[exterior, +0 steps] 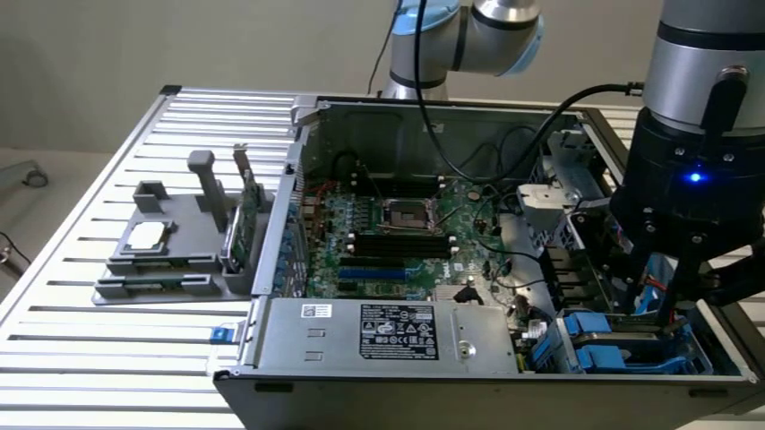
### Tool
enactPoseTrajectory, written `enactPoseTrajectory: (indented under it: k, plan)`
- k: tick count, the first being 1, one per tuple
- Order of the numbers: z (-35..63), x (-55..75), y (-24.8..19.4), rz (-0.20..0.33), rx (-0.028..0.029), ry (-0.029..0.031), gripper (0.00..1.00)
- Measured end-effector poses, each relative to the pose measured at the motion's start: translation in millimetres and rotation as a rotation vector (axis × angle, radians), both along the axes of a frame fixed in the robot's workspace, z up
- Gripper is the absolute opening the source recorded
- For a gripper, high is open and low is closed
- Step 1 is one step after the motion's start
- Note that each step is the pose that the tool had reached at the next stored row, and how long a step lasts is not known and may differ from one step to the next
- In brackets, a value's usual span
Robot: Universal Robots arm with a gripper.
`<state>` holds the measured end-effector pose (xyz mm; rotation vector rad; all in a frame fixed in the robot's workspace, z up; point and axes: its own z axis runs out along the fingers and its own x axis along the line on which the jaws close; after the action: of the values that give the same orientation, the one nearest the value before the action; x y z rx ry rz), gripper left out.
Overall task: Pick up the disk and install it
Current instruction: 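Insert the first disk wire, then insert the second disk wire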
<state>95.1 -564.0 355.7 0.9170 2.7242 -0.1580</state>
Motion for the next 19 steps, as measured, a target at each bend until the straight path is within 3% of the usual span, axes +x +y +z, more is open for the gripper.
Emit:
enactPoseTrajectory:
  k: [16,19]
  plan:
    - [0.0,0.0,0.0,-0.009,0.0000,0.0000,0.31]
    - [0.0,1.4,-1.1,-0.013,0.0044,0.0001,0.31]
